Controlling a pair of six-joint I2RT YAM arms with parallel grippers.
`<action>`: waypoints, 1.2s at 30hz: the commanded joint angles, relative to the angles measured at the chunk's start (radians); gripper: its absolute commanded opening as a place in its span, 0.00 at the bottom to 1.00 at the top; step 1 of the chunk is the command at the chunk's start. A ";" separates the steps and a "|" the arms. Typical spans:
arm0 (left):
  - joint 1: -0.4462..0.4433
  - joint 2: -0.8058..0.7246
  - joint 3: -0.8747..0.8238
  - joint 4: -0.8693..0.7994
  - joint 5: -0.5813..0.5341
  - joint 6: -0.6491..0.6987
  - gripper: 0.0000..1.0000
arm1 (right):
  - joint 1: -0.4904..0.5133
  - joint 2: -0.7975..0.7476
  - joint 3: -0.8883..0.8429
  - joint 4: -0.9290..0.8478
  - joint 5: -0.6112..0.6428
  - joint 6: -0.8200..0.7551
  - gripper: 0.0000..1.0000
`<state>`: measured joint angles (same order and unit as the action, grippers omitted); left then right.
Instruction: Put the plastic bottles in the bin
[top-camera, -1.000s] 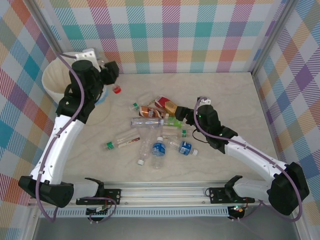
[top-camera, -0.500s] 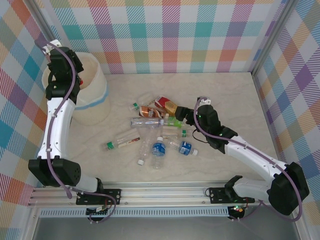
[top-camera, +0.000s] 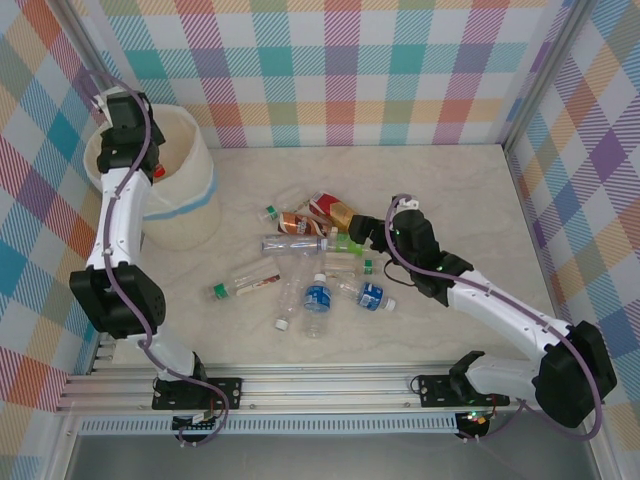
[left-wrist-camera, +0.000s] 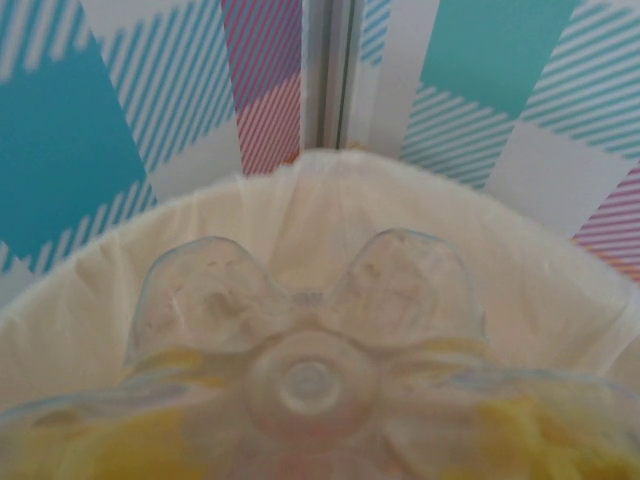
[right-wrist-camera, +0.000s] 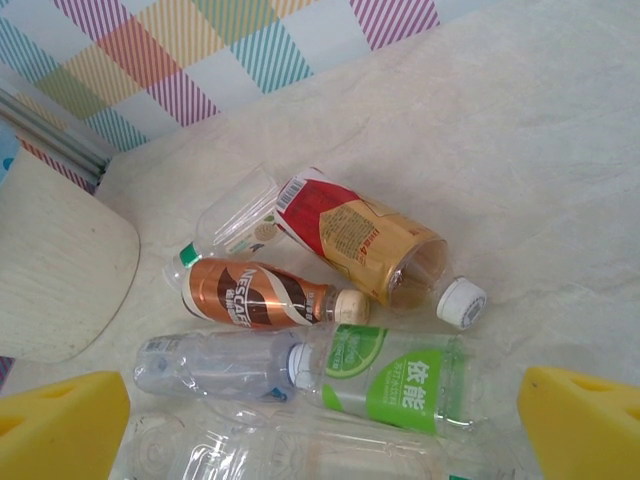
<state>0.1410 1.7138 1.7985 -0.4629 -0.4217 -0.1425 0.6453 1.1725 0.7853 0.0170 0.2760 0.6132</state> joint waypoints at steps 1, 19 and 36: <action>0.021 0.029 0.026 -0.070 0.008 -0.067 0.11 | 0.001 0.004 0.015 -0.028 -0.014 -0.012 1.00; 0.035 -0.055 0.024 -0.198 0.000 -0.171 1.00 | -0.013 -0.024 -0.029 -0.082 0.162 0.015 1.00; -0.037 -0.449 -0.293 -0.184 0.187 -0.280 1.00 | -0.055 0.008 -0.003 -0.224 0.168 0.060 1.00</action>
<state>0.1333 1.3258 1.5463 -0.6529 -0.2771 -0.3824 0.5949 1.1782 0.7589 -0.1513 0.4129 0.6464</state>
